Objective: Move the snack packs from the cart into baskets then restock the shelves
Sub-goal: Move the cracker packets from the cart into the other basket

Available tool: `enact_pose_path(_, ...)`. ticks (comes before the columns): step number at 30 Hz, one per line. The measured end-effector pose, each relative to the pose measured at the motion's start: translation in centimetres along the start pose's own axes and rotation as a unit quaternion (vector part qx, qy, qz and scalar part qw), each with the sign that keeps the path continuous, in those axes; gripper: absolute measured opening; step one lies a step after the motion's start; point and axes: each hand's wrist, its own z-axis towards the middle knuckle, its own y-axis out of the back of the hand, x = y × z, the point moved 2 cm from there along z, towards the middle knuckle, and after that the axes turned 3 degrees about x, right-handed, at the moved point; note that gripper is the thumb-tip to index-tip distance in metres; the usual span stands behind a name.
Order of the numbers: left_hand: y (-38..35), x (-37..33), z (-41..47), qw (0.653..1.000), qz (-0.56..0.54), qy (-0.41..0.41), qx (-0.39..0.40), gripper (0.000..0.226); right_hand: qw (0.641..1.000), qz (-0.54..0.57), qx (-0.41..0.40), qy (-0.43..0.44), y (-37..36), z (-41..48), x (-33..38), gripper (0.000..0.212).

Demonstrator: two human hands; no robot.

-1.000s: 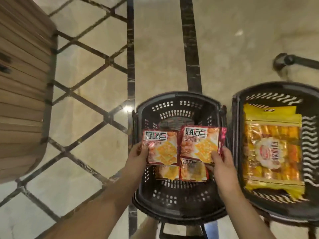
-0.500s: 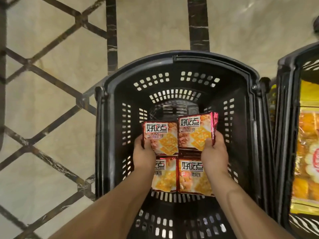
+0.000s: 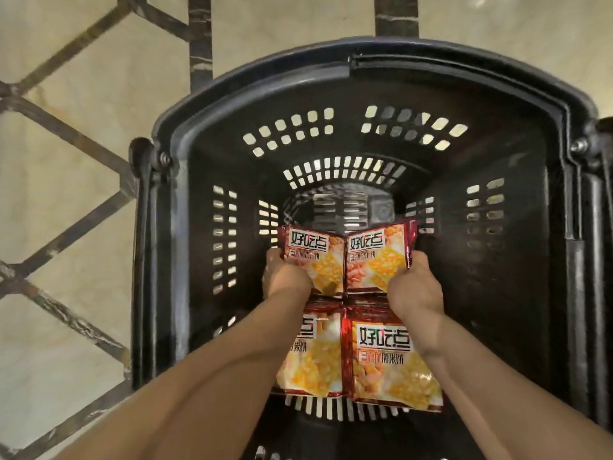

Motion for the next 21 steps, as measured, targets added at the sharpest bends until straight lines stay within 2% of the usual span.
enact_pose_path(3, 0.1, -0.3, 0.5, 0.998, 0.046, 0.022, 0.03, 0.04, 0.999, -0.039, 0.003, -0.01, -0.3, 0.6, 0.0, 0.03)
enact_pose_path(6, 0.2, -0.9, 0.8, 0.992, 0.112, 0.035, 0.05, 0.058, 0.996, -0.089, -0.003, -0.016, -1.0, 1.3, -0.2, 0.037)
enact_pose_path(9, -0.1, -1.0, 0.9, 0.983, 0.16, 0.032, 0.079, 0.068, 0.986, -0.165, 0.008, -0.009, -0.6, 1.5, 0.1, 0.033)
enact_pose_path(12, -0.6, -0.8, 0.4, 0.975, 0.207, 0.013, 0.084, 0.074, 0.951, -0.309, 0.005, 0.031, 0.1, 1.3, 1.1, 0.034)
enact_pose_path(14, -0.8, -0.5, 0.1, 0.97, 0.234, 0.016, 0.071, 0.094, 0.918, -0.394, 0.004, 0.042, 0.4, 0.7, 1.9, 0.037)
enact_pose_path(16, -0.9, -0.4, -0.1, 0.97, 0.236, 0.022, 0.06, 0.11, 0.903, -0.426, 0.004, 0.055, 0.3, 0.4, 2.4, 0.042)
enact_pose_path(18, -0.9, -0.4, -0.2, 0.965, 0.258, -0.003, 0.055, 0.106, 0.896, -0.439, -0.006, 0.072, 0.0, 0.6, 2.3, 0.053)
enact_pose_path(21, -0.7, -0.3, -0.1, 0.965, 0.253, -0.033, 0.063, 0.076, 0.906, -0.416, -0.016, 0.07, -0.4, 0.6, 2.0, 0.065)
